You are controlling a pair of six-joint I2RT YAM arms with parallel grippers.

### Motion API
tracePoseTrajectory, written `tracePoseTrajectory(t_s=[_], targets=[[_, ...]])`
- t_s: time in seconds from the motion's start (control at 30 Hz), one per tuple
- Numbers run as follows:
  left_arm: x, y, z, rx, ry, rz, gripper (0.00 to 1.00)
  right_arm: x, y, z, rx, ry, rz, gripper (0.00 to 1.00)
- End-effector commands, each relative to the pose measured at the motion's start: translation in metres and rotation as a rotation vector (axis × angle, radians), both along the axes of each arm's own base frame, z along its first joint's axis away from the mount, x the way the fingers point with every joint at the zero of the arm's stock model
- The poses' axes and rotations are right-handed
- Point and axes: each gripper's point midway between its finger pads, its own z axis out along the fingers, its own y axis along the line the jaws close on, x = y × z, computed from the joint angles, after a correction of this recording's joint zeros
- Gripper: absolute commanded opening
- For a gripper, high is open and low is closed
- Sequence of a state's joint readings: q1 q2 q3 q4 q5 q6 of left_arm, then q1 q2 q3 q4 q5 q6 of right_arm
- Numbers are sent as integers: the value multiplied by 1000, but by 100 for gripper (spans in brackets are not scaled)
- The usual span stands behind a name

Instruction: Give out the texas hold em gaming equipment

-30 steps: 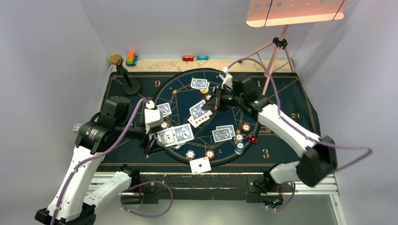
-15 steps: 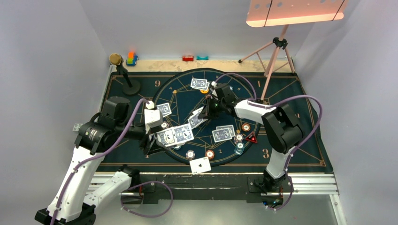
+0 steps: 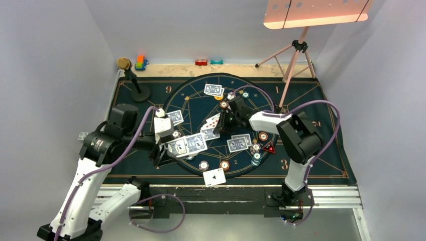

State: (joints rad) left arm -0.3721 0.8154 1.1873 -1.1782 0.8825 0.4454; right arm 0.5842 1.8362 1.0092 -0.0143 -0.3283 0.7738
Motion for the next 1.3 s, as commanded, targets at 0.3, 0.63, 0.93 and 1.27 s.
tracePoseTrajectory(t_s=[0.3,0.63,0.93,1.27], targets=[[0,-2,10,-31,-27,-13,0,-11,-31,91,-151,-128,1,61],[0,-2,10,-32,-29,-14,0,-65,-15,240,291,-317,140,87],[2,-4,10,-37,-30,-13,0,-116,11,295,530,-379,311,93],[3,-5,13,-43,-33,-13,0,-158,53,283,456,-338,477,96]])
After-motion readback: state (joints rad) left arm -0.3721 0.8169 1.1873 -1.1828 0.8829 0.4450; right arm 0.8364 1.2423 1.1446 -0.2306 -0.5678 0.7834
